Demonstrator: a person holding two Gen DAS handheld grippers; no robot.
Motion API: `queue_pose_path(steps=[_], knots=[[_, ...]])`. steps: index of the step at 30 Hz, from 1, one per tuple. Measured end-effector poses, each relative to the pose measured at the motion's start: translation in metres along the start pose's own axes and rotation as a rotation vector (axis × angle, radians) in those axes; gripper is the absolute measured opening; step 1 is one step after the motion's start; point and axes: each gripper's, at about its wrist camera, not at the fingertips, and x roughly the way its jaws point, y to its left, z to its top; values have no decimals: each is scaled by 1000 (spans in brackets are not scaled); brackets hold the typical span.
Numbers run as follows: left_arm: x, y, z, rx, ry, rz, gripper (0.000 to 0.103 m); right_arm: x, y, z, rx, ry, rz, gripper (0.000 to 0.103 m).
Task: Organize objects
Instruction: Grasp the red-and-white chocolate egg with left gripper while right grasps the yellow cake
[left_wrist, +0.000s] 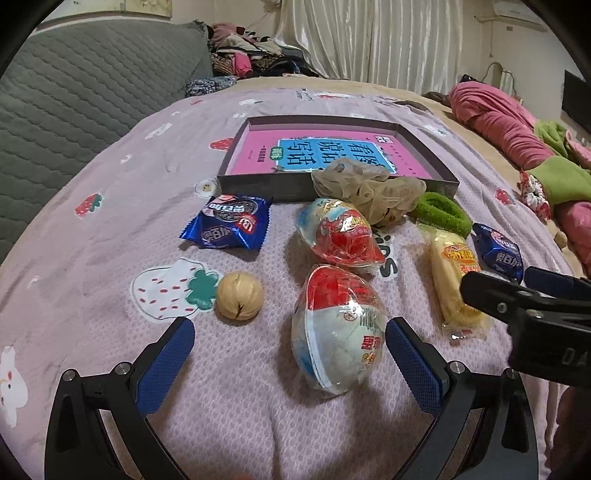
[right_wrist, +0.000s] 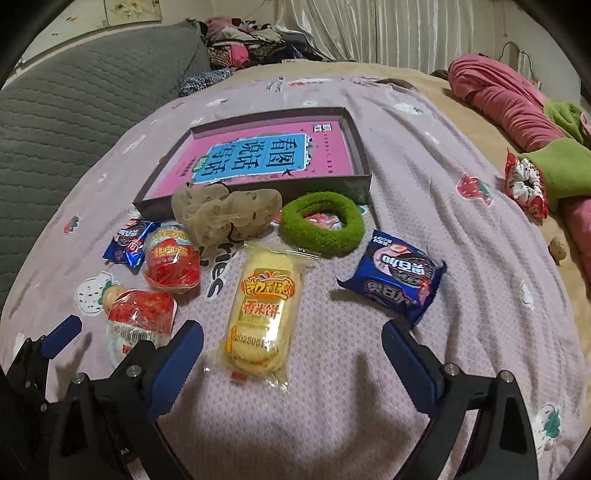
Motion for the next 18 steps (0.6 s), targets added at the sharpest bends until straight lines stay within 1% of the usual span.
queue_pose_path(steps=[5, 7, 10, 13, 15, 17, 18], knots=[[7, 0, 3, 6, -6, 13, 103, 11, 2, 4, -1, 31, -7, 90], [9, 1, 4, 3, -3, 6, 103, 16, 4, 5, -1, 43, -22, 85], [12, 3, 7, -5, 1, 8, 103, 21, 7, 7, 7, 59, -16, 78], [15, 4, 8, 0, 4, 22, 101, 29, 8, 9, 27, 87, -24, 74], [18, 4, 9, 6, 9, 20, 100, 35, 9, 10, 35, 104, -37, 68], [20, 4, 11, 12, 16, 20, 100, 39, 8, 11, 42, 113, -38, 67], [20, 3, 11, 14, 17, 20, 99, 41, 9, 12, 39, 115, -49, 64]])
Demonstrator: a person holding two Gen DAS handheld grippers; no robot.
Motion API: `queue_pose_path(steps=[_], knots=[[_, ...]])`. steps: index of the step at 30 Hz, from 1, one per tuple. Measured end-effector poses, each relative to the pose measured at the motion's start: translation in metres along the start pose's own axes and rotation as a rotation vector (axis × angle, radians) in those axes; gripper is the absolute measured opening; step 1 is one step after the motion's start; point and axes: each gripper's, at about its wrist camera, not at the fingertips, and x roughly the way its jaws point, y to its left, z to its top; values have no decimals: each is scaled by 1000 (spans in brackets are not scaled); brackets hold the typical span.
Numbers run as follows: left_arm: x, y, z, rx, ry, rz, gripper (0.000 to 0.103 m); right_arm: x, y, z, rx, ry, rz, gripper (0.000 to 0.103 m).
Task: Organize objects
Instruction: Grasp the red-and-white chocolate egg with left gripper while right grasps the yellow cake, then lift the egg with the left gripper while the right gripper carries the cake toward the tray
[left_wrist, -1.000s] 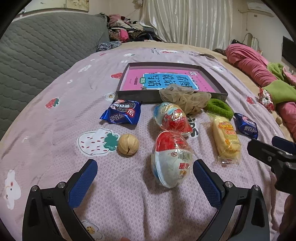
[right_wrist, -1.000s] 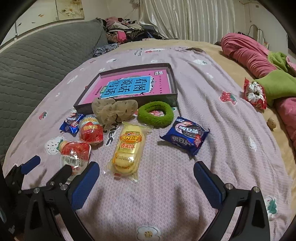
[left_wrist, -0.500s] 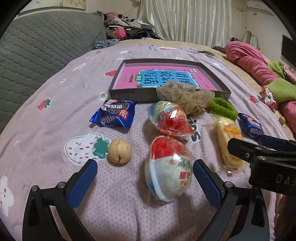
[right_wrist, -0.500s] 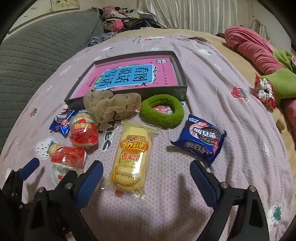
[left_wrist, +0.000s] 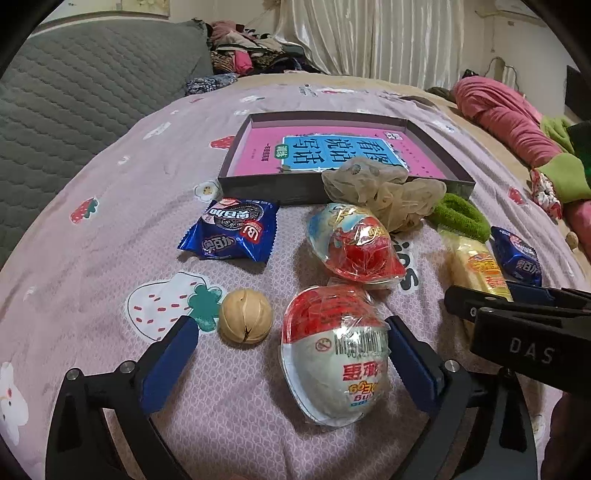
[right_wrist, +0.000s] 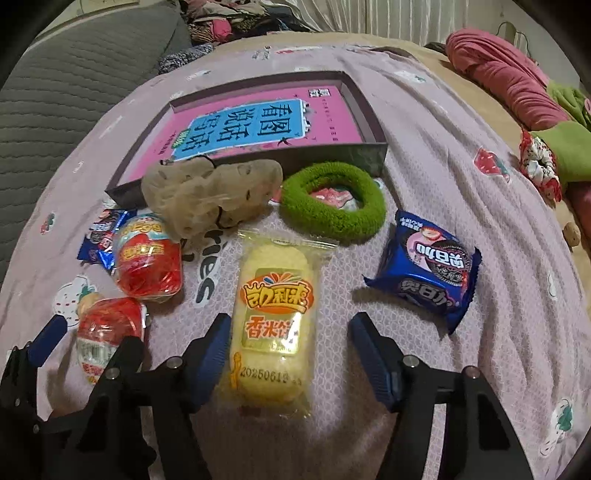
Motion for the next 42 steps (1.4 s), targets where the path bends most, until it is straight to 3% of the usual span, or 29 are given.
queue_pose_path(steps=[3, 5, 9, 13, 25, 42], knots=[[1, -3, 2, 20, -2, -7, 89, 2, 1, 1, -3, -1, -16, 59], [3, -5, 3, 40, 8, -9, 76, 3, 2, 3, -2, 0, -18, 54], [5, -9, 3, 63, 12, 3, 72, 5, 3, 4, -14, 8, -21, 43], [1, -12, 3, 83, -3, -9, 55, 4, 5, 3, -28, -1, -23, 38], [-7, -4, 2, 35, 8, -83, 54, -10, 9, -5, -52, -22, 45, 38], [-33, -1, 12, 34, -23, -65, 54, -40, 12, -11, -75, -61, 71, 38]])
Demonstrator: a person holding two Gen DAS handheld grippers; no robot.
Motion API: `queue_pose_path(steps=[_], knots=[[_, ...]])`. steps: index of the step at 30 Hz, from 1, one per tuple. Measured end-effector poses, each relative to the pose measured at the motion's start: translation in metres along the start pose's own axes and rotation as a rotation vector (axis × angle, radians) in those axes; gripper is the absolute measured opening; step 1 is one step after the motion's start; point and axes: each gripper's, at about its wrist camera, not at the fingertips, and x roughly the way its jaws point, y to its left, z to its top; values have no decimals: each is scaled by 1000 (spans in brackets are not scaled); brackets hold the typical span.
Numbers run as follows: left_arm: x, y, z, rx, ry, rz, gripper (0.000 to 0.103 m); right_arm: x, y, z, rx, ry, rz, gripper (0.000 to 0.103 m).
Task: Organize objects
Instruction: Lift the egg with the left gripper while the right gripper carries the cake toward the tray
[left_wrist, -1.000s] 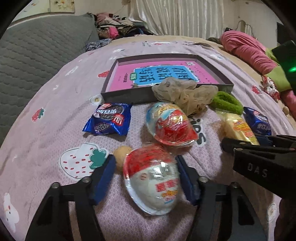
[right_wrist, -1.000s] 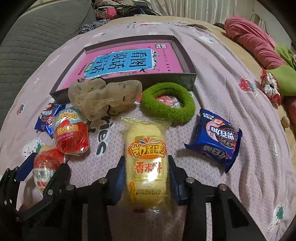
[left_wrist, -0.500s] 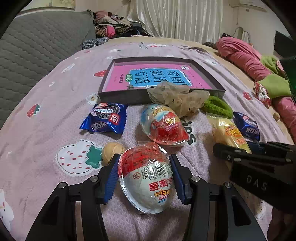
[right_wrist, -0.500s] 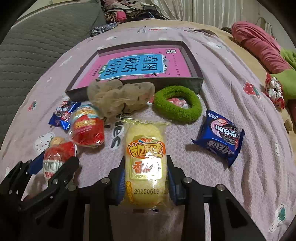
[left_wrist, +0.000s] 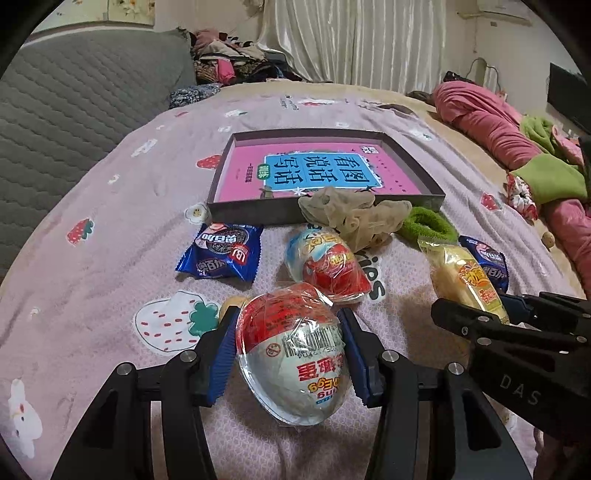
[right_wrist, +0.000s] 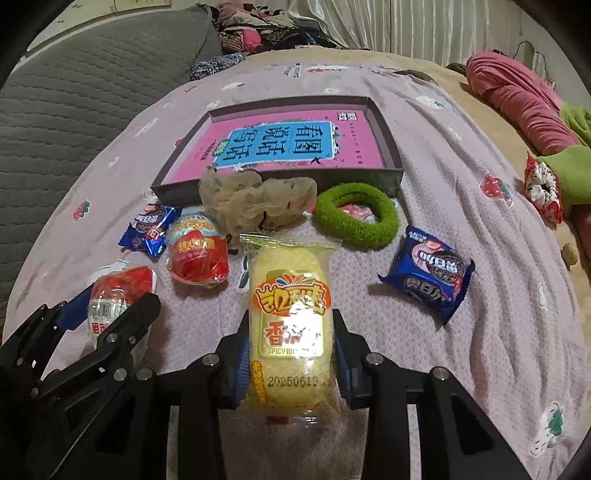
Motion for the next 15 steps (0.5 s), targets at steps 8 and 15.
queue_pose_path(steps=[8, 15], knots=[[-2, 1, 14, 0, 3, 4, 54, -12, 2, 11, -9, -32, -5, 38], [1, 4, 30, -10, 5, -4, 55, -16, 3, 23, -25, -51, -9, 38]])
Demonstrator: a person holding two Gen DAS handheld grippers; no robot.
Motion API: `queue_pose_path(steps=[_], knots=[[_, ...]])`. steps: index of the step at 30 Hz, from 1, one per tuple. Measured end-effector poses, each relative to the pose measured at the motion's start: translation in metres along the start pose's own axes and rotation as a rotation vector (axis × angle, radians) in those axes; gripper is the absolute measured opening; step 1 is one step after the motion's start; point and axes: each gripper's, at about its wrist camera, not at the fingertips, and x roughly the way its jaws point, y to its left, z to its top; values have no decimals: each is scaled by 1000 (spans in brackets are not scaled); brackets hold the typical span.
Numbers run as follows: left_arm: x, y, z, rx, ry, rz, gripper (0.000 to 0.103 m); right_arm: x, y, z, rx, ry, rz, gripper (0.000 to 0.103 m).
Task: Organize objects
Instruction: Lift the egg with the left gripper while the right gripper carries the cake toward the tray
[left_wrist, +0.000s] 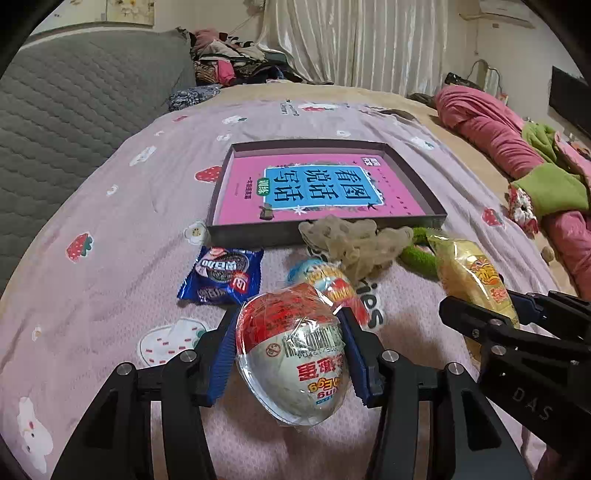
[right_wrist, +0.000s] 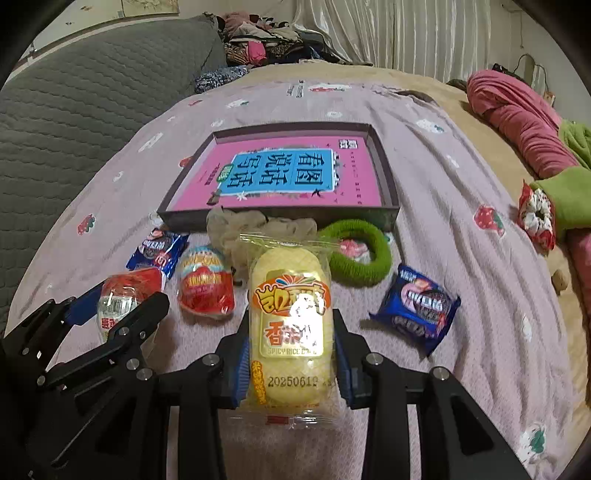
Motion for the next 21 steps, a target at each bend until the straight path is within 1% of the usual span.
queue_pose_path(steps=[11, 21], knots=[[14, 10, 30, -44, 6, -6, 55, 3, -4, 23, 10, -39, 11, 38], [28, 11, 58, -45, -5, -6, 55, 11, -6, 49, 15, -66, 18, 38]])
